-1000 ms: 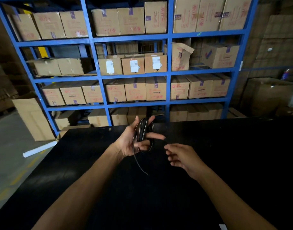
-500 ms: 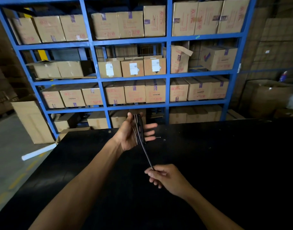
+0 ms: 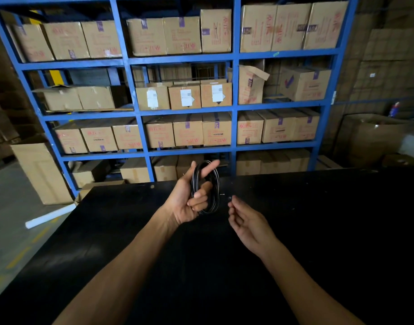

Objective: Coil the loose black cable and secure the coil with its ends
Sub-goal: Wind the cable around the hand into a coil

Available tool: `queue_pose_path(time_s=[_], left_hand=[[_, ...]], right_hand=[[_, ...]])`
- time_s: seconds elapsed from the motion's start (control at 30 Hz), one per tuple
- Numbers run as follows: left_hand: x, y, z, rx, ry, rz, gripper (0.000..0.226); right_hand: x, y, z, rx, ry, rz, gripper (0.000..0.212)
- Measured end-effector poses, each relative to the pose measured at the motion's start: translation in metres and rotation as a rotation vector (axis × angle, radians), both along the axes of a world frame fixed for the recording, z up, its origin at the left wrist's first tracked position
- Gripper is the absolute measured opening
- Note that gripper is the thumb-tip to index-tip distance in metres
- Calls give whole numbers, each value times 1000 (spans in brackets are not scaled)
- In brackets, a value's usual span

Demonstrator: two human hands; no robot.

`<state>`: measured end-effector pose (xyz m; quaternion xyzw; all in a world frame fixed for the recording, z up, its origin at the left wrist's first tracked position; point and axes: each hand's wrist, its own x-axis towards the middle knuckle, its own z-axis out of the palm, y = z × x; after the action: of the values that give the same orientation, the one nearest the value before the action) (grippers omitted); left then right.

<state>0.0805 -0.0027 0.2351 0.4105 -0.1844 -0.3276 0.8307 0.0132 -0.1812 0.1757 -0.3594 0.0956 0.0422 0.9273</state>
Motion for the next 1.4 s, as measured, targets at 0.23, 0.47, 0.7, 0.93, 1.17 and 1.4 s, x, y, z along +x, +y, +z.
queue_pose_path(time_s=[0.23,0.47,0.7,0.93,1.17,1.4], left_hand=[[-2,-9,-8,56,-20,69,64],[3,-5,-14,-55,14,104,64],[4,-5,-20,-171,18,59,66],[-3,-11,-29,-66,15,172,70],[-10,-25,-46,42,60,451,73],[-13,-35,-63,168,127,578,72]], right_hand=[[3,15,29,-247,-95,-22,16],[-5,29,28,-560,-207,-141,27],[-3,33,26,-458,-171,-68,34],[6,33,24,-755,-218,-259,36],[3,27,18,-1003,-264,-256,40],[-4,26,10,-1329,-309,-242,30]])
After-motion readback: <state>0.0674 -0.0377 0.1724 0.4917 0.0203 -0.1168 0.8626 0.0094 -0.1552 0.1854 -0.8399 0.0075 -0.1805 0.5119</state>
